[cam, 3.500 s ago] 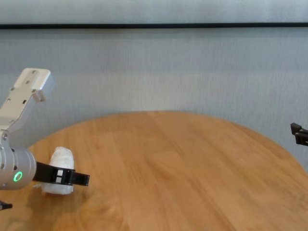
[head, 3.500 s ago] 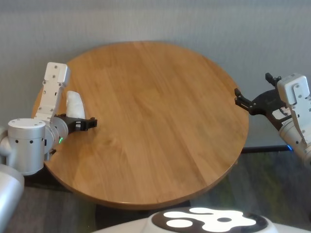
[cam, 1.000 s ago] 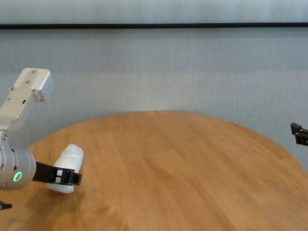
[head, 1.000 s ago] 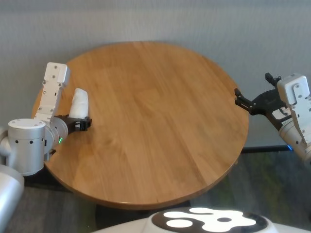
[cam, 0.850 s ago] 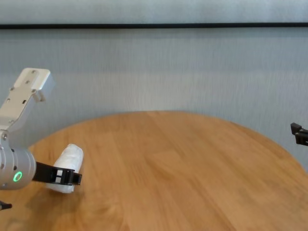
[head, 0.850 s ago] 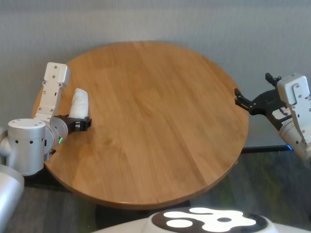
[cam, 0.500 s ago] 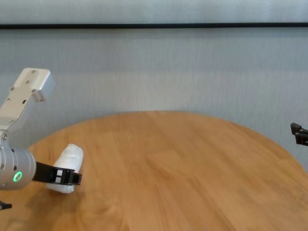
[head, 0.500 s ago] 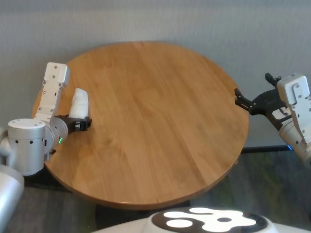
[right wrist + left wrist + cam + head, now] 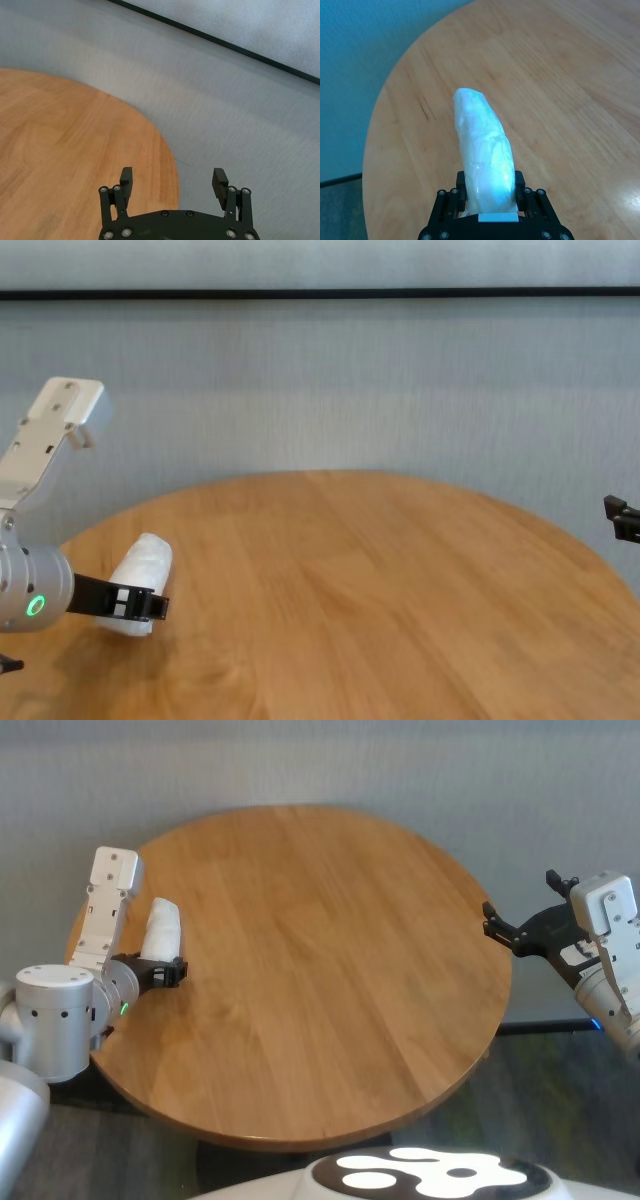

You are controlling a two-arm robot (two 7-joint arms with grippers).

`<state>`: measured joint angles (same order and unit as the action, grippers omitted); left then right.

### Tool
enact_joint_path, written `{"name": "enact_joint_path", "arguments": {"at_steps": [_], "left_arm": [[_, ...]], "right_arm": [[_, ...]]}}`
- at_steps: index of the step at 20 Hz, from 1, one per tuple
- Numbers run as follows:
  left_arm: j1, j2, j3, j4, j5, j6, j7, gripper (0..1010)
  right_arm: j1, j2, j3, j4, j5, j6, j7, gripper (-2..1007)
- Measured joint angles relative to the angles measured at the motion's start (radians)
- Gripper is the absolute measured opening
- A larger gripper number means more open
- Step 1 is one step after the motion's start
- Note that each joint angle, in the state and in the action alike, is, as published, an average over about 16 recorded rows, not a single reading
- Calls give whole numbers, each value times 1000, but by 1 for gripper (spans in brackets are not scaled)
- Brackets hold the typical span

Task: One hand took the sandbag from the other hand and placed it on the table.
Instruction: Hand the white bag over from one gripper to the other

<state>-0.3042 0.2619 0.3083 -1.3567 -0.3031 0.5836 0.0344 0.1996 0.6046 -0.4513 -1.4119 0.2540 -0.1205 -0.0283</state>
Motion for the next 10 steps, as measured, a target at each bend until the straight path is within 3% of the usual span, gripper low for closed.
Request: {"name": "enact_joint_path", "arguments": {"at_steps": [10], "left_arm": [[7,27,32,-31,58,-61,-46,580]], "right_arm": [[0,0,0,0,0,0,0,1003]]}}
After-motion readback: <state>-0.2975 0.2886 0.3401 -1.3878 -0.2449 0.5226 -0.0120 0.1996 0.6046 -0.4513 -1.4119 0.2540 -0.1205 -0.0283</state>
